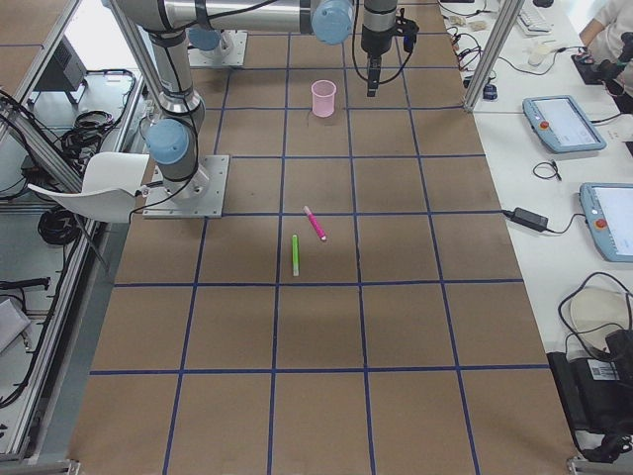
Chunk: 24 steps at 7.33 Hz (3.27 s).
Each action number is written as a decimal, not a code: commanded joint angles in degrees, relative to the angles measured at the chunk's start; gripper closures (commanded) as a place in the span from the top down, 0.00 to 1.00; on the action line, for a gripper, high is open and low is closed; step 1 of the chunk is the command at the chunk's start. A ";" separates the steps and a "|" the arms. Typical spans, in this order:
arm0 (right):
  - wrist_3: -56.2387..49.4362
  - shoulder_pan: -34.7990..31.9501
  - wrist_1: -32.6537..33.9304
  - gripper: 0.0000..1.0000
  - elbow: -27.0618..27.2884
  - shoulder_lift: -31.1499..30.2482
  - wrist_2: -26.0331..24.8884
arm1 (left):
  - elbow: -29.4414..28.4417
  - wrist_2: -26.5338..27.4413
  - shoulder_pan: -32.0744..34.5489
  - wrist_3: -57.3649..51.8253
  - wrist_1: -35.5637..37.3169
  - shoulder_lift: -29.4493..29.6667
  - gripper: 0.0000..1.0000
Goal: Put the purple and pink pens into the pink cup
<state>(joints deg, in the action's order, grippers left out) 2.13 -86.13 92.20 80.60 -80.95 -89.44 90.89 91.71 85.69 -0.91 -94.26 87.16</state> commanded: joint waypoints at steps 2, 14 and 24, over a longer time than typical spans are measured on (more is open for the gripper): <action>-0.11 0.00 -0.17 1.00 0.00 0.00 0.06 | -0.02 -0.13 0.00 -0.05 0.04 -0.06 1.00; -83.67 18.58 -11.34 1.00 1.58 -2.99 -2.67 | 0.16 -2.23 -22.38 0.21 6.88 5.55 1.00; -159.24 44.38 8.35 0.89 24.52 5.51 12.72 | 7.81 -2.15 -32.77 -1.63 31.85 23.74 1.00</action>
<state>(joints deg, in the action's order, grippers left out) -152.18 -42.28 100.68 104.77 -78.42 -77.01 98.79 89.74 54.04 -2.23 -64.16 107.95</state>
